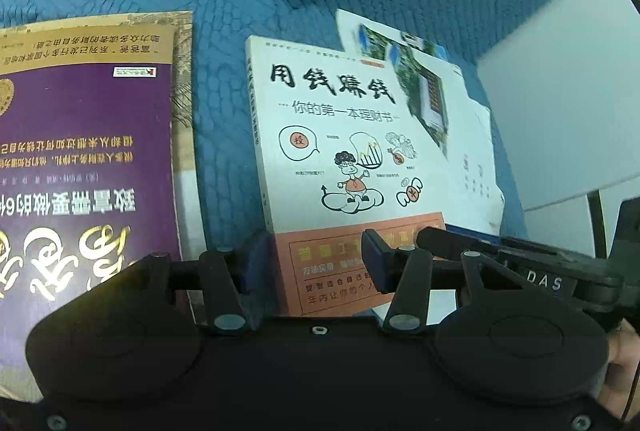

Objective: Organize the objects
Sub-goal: 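Close both grippers on the white-orange book's edge, then lift the white-orange book up on its edge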

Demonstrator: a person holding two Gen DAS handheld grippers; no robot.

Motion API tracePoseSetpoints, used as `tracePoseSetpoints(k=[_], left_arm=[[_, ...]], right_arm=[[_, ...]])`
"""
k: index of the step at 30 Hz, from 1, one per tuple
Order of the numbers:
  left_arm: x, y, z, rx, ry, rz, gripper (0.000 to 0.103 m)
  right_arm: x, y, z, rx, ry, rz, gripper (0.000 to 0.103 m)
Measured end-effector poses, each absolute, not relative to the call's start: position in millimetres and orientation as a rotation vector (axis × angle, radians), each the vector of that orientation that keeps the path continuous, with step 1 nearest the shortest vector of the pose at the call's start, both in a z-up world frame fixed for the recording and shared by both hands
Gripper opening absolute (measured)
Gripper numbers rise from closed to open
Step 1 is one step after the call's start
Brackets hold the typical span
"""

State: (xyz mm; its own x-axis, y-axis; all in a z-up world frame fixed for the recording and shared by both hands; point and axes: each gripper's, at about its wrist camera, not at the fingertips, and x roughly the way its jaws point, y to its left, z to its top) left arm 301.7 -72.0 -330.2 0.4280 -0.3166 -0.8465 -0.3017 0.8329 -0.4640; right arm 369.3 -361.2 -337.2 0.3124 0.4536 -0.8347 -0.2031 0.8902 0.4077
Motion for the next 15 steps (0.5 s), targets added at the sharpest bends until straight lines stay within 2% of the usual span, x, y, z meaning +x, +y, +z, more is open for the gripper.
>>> tracePoseSetpoints(k=[15], left_arm=[[235.0,-92.4,-336.2,-0.741,1.192,-0.032,0.046]], right_arm=[[306.9,-394.9,-337.5,0.351,1.237,0.419,0.041]])
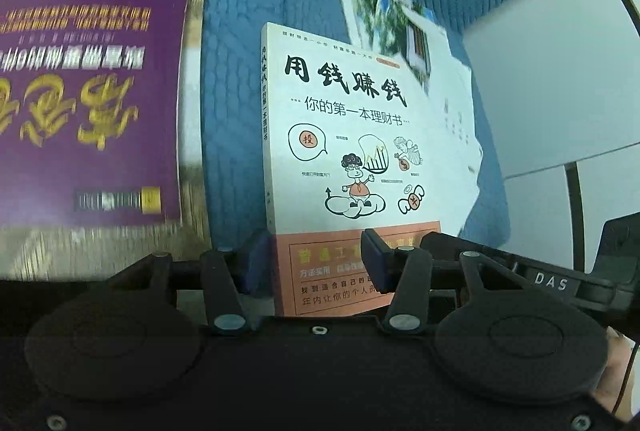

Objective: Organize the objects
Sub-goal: 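Lift the white-orange book up on its edge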

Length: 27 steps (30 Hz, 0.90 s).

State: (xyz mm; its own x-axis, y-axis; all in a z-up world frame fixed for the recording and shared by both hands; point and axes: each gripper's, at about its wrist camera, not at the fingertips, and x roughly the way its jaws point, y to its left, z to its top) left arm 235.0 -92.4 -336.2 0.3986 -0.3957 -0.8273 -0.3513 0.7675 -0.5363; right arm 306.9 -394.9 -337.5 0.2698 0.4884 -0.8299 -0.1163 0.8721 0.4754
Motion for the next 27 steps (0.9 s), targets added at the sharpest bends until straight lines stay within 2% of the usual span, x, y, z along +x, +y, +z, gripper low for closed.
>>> tracePoseSetpoints(k=[12,19,21,22,23,27], left_arm=[[183.5,-112.3,-347.0,-0.808,1.236,-0.054,0.047],[179.8,-110.2,-353.1,-0.862,1.228,-0.084,0.053],[181.2,-109.0,-355.8,-0.869,1.226,-0.087,0.057],[181.5,-109.1,-358.1,-0.864,1.233,-0.085,0.061],[182.6,-109.7,-361.4,-0.86,1.244,-0.084,0.064],[184.1,-121.4,-375.3,-0.86,1.291,-0.1,0.064]], right_arm=[[248.3,-421.6,-349.0,0.485,1.257,0.344,0.041],[234.8,-448.5,-365.5,0.635,1.26,0.329,0.042],[235.8,-454.4,-373.2,0.67,1.277,0.294,0.048],[237.8,-458.0,-378.4,0.686,1.295,0.267,0.061],[240.3,-460.5,-383.4,0.702,1.311,0.246,0.069],[246.5,-457.5,-392.6,0.733,1.33,0.26,0.07]])
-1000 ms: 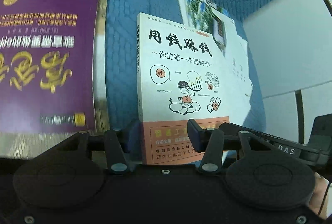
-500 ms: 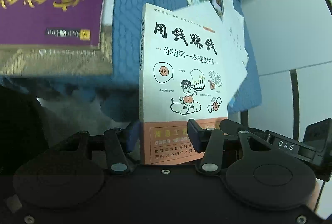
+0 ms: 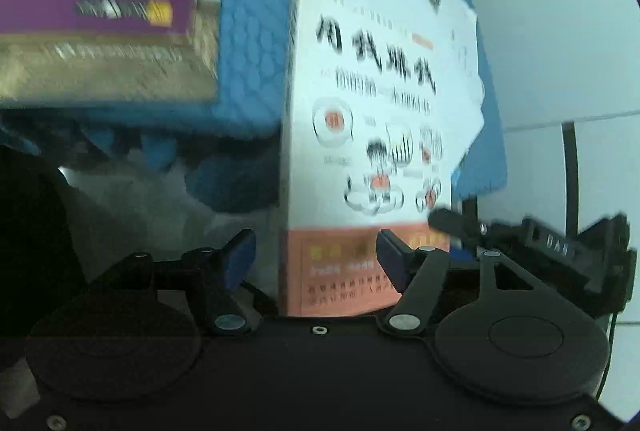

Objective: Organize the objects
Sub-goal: 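Lift the white-orange book up on its edge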

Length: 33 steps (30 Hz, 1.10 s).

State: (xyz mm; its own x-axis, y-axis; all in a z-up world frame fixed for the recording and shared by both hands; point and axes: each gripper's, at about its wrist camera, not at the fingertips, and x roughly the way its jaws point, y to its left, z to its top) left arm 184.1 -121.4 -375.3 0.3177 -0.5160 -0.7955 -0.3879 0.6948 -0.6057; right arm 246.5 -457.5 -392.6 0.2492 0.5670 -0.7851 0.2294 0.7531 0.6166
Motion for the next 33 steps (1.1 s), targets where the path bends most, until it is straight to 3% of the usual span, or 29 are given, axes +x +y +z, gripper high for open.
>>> tracePoseSetpoints(k=[8,16,25,29,33], left_arm=[[186.7,-125.4,-399.9,-1.023,1.301,-0.131,0.063],[184.9,-119.9,-405.6,-1.083,1.286,-0.103,0.053],[179.7,-110.6,-387.8,-1.091,1.253,-0.101,0.039],[171.3,-103.4,-365.3,-1.098,1.156,-0.11,0.032],[161.6,-96.5,-338.1,-1.133,1.039,-0.127,0.029]], right_arm=[[247.4,-454.7,-411.1,0.821,1.356,0.293,0.072],[245.0,-457.0,-426.9,0.97,1.412,0.322,0.07],[244.0,-456.0,-397.5,0.894,1.356,0.355,0.043],[247.2,-460.7,-375.9,0.905,1.321,0.398,0.031],[250.4,-456.0,-339.7,0.822,1.22,0.476,0.029]])
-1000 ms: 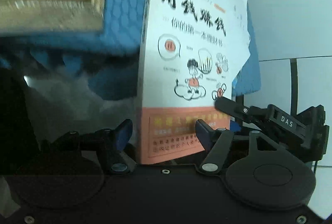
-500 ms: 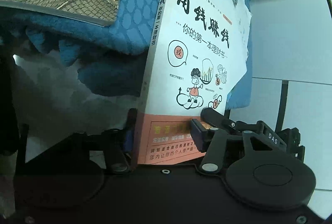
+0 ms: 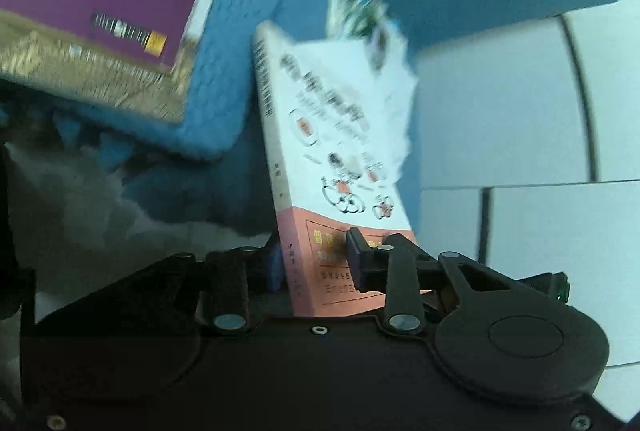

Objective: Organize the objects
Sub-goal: 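Lift the white-orange book up on its edge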

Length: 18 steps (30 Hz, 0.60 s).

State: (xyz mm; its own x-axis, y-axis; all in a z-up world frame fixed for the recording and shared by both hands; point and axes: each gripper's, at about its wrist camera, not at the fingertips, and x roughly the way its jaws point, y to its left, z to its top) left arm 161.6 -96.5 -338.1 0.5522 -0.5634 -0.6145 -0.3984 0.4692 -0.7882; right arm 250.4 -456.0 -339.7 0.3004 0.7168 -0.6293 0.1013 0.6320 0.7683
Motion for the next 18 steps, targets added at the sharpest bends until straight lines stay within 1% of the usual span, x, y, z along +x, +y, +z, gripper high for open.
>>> tracePoseSetpoints(k=[3,6,18], left_arm=[[157.3,-89.8,-318.2,-1.151,0.966,-0.141,0.029],[154.8,-82.7,-300.7,-1.166,0.913,-0.139,0.027],[151.3,-56.9,-260.4,-1.197,0.841,-0.137,0.026]], right_arm=[[252.8,-451.6,-313.8,0.814,1.161,0.519,0.028],[257.7,-443.9,-296.1,0.805,1.143,0.537,0.028],[266.8,-422.2,-250.4,0.79,1.103,0.541,0.028]])
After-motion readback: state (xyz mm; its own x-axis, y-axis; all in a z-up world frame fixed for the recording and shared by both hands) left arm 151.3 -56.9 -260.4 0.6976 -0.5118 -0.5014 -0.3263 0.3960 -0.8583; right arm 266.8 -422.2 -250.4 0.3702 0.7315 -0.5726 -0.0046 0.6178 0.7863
